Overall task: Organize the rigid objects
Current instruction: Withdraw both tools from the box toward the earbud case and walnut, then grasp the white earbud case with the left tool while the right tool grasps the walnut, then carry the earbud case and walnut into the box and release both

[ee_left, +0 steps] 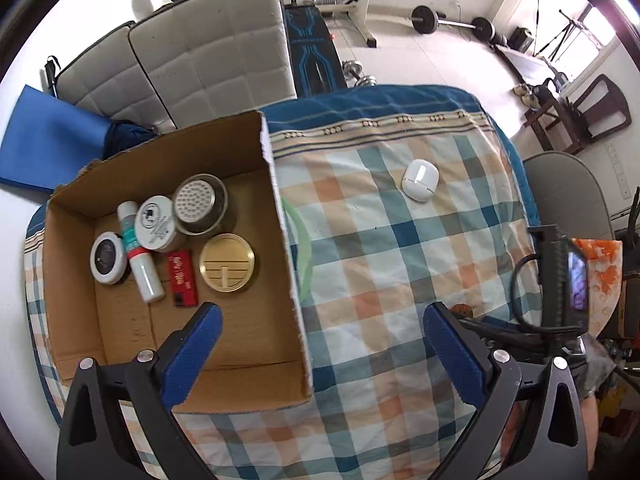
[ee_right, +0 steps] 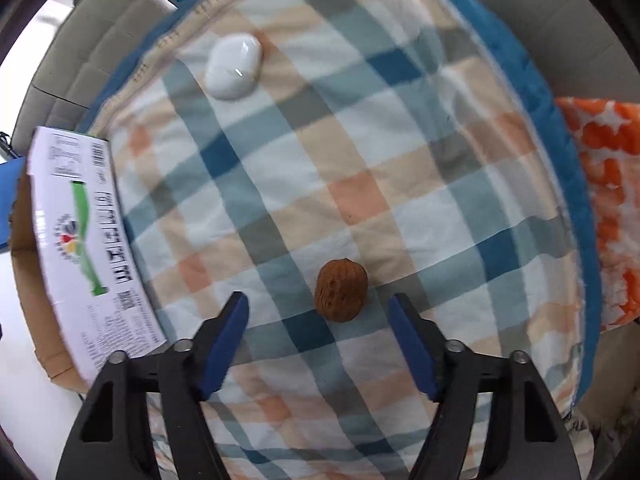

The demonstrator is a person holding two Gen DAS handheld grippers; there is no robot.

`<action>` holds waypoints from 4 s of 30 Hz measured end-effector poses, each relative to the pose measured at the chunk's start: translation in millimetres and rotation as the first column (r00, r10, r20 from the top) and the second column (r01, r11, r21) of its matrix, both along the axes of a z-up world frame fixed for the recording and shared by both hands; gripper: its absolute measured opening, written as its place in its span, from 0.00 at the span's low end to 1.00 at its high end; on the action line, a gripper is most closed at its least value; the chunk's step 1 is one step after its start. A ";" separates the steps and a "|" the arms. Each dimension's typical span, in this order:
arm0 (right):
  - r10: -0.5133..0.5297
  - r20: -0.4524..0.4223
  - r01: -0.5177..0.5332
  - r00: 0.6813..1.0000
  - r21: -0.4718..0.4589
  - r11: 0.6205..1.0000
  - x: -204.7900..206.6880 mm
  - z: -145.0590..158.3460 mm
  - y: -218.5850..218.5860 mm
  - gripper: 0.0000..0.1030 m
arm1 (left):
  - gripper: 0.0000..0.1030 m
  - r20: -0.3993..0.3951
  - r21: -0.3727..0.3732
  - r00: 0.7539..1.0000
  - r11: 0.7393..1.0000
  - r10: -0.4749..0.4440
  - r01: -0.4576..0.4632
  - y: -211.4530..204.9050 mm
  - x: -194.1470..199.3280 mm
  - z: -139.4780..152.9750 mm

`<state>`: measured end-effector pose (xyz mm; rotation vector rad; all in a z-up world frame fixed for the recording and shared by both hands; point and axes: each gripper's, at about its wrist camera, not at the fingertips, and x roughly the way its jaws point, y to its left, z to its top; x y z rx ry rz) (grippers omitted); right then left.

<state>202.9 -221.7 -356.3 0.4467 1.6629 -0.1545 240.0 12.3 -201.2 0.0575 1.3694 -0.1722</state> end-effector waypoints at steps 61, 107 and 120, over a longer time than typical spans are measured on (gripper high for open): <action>-0.013 0.068 0.002 0.998 0.151 0.989 69.4 12.4 -81.3 0.34 | 0.42 -0.103 -0.055 0.984 0.988 -0.149 0.144 -104.1 68.2 -76.7; 0.418 0.105 -0.412 0.902 -0.072 0.908 58.1 8.2 328.8 0.34 | 0.42 -0.179 -0.062 0.954 0.965 0.242 -0.257 265.2 3.4 -102.3; 0.420 -0.001 -0.418 0.907 -0.105 0.902 62.7 -44.7 332.9 0.34 | 0.42 -0.305 -0.074 0.933 0.971 0.194 -0.226 266.4 14.6 -149.9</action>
